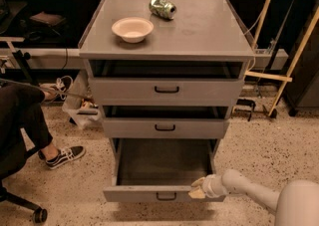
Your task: Open bottom drawer
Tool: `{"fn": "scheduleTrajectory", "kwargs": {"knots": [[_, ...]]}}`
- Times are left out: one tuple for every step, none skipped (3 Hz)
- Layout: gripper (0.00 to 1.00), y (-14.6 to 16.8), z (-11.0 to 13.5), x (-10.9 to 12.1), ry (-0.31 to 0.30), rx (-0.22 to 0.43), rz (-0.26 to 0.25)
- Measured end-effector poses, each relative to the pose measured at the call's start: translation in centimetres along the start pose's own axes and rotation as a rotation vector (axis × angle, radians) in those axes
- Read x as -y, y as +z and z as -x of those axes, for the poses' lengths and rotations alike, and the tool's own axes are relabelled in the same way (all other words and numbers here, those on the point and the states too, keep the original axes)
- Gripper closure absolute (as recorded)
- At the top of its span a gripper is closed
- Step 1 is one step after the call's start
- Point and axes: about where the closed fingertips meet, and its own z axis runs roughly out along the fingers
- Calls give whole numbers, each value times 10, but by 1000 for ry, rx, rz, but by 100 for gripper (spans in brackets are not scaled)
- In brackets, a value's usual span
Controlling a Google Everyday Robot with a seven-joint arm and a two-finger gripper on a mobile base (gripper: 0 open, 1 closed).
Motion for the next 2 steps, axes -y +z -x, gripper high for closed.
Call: {"fn": "scheduleTrajectory", "kwargs": {"knots": [[100,-2,-8,-9,18,-1,0],[100,-8,-12,-20,35,-1,2]]}}
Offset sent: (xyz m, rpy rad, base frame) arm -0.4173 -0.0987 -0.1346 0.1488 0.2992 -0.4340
